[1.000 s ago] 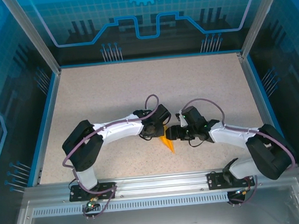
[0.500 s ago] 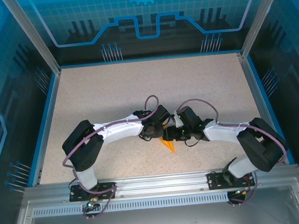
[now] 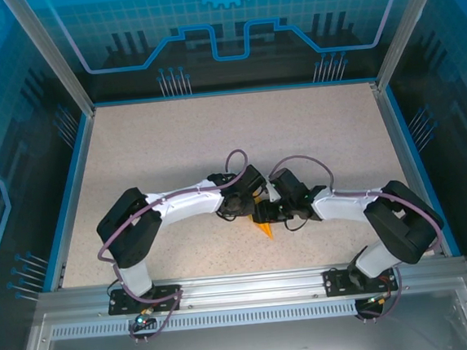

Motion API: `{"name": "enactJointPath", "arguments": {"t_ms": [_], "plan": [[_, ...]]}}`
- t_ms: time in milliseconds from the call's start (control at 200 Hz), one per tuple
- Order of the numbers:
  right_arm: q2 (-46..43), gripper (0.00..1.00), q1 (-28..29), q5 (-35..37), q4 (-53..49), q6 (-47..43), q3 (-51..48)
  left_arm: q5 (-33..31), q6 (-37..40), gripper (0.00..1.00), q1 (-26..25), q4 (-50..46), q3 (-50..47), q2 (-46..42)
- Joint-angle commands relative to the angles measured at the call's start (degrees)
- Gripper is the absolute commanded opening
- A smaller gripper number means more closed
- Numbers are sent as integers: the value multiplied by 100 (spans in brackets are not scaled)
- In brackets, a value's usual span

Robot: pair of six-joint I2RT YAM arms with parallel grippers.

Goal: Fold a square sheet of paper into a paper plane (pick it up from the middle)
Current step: Move a paper plane to the center of the table.

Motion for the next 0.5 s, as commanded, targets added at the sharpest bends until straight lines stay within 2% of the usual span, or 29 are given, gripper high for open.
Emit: {"name": "enactJointPath", "arguments": {"t_ms": [0,210,375,495], "plan": [[143,40,136,194,-248,-116,215,-93,96,12,23,-3,-78,-200],[302,31,205,372,-514,-171,389,-78,103,15,25,82,-152,-284],[278,16,249,356,-615,-172,518,-65,146,20,25,200,-282,-468],[271,11,312,556,-959,-219,746,-58,149,25,20,335,-432,-704]]}}
